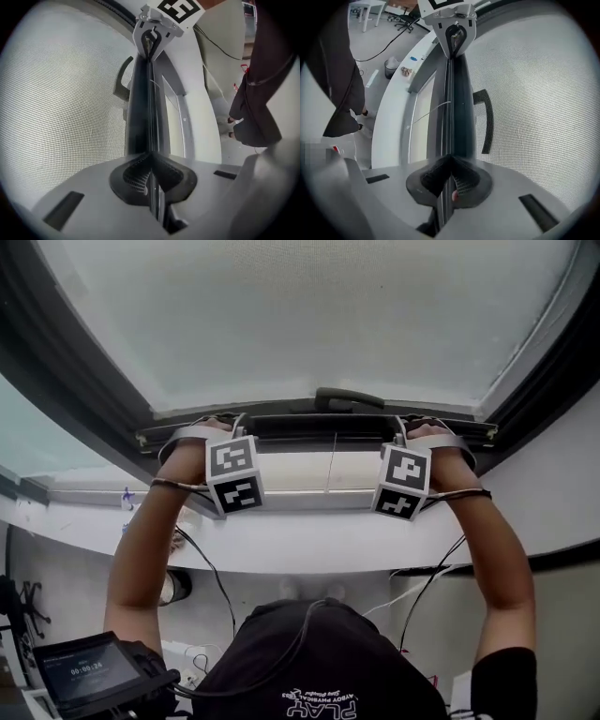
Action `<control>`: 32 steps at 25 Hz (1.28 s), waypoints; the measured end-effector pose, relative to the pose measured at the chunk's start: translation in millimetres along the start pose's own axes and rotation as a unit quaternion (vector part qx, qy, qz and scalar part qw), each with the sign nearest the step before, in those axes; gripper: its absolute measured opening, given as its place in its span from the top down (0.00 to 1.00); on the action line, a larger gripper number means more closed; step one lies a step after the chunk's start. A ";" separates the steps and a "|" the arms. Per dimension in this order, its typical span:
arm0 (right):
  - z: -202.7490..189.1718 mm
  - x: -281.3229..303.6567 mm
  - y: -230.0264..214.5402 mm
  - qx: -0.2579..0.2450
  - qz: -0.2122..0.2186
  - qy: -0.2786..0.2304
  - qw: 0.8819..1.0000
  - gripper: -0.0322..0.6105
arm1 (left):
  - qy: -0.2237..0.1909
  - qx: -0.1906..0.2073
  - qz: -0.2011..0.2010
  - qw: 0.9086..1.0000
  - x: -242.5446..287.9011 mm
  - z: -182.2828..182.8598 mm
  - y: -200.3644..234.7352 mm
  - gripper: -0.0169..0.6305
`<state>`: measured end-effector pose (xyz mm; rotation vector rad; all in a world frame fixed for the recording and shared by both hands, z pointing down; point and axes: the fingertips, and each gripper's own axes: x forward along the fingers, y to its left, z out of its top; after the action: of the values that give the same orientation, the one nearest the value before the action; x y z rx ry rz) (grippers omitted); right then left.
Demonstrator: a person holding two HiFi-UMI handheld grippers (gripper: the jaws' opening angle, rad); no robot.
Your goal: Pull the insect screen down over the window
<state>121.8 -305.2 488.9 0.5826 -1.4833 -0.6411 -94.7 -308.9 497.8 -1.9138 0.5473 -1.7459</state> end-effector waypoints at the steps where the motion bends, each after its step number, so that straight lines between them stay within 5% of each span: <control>1: 1.7 -1.8 1.8 0.001 0.005 -0.002 1.000 0.93 | 0.003 -0.001 -0.007 1.000 -1.6 -1.5 -2.3 0.96; 25: -26.6 -28.7 9.9 0.020 0.041 -0.028 0.999 0.93 | 0.018 0.013 -0.020 1.000 -17.3 33.3 -8.5 0.96; 32: -25.9 -14.1 12.6 0.007 -0.018 -0.057 0.998 0.93 | 0.062 0.034 -0.038 0.997 -10.2 25.7 -13.2 0.96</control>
<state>148.2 -287.2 487.5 0.5939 -1.5874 -0.7019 -70.6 -290.1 495.9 -1.8099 0.4584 -1.9160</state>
